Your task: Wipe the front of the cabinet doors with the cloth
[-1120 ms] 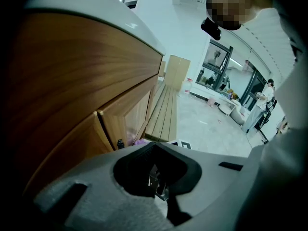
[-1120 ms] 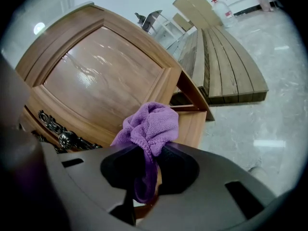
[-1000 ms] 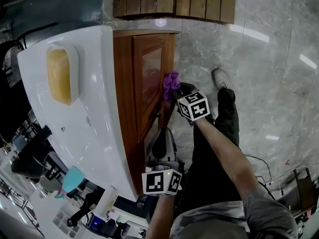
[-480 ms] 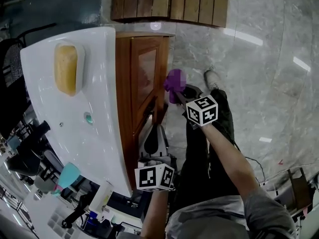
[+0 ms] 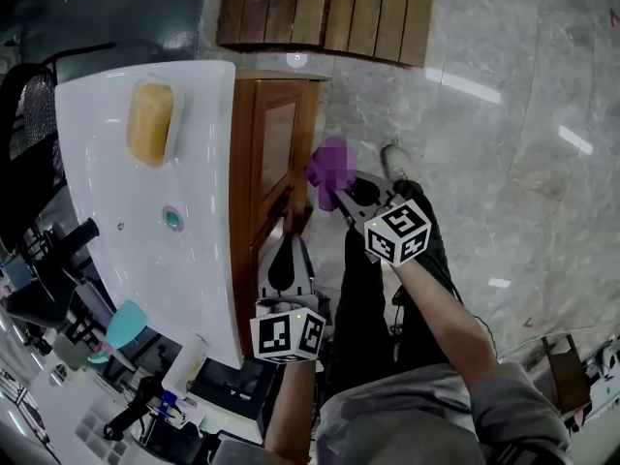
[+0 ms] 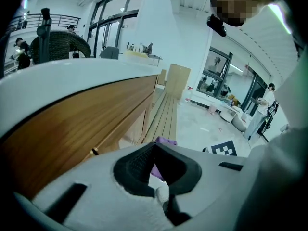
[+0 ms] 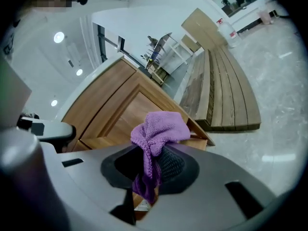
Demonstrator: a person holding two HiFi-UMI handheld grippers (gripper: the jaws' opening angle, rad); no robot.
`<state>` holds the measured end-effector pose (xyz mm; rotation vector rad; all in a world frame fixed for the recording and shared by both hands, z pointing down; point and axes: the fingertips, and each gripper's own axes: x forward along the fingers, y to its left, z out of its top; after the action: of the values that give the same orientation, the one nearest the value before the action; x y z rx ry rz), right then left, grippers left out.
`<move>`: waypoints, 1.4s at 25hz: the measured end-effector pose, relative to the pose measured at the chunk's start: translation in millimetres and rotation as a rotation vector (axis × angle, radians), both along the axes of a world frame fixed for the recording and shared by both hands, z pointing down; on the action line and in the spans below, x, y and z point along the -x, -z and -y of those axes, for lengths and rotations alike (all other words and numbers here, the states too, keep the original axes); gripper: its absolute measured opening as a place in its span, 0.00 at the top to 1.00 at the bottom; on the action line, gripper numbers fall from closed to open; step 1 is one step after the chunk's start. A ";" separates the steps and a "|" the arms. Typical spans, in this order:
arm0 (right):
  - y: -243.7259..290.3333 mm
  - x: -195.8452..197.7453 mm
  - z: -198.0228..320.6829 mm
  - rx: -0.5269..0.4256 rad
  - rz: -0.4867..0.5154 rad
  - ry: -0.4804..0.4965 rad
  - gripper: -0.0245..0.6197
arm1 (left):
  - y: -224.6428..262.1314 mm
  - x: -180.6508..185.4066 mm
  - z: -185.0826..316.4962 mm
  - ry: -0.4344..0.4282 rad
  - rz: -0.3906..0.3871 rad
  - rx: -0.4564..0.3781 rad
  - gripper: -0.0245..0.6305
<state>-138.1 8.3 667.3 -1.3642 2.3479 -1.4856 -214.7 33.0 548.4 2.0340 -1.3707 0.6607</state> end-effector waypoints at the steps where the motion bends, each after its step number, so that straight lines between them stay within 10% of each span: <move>1: 8.9 -0.2 -0.1 -0.015 0.007 0.005 0.84 | 4.3 -2.0 1.2 0.004 -0.003 -0.006 0.95; 14: 93.2 16.6 22.4 -0.198 0.114 0.100 0.84 | 36.4 -3.3 10.0 0.050 0.009 -0.039 0.95; 35: 98.9 59.9 72.5 -0.211 0.172 0.133 0.84 | 28.3 5.0 22.5 0.079 0.030 -0.013 0.95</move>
<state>-198.0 -64.2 568.4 -1.0088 2.4418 -1.2817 -219.8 10.5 520.1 1.9763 -1.4690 0.6515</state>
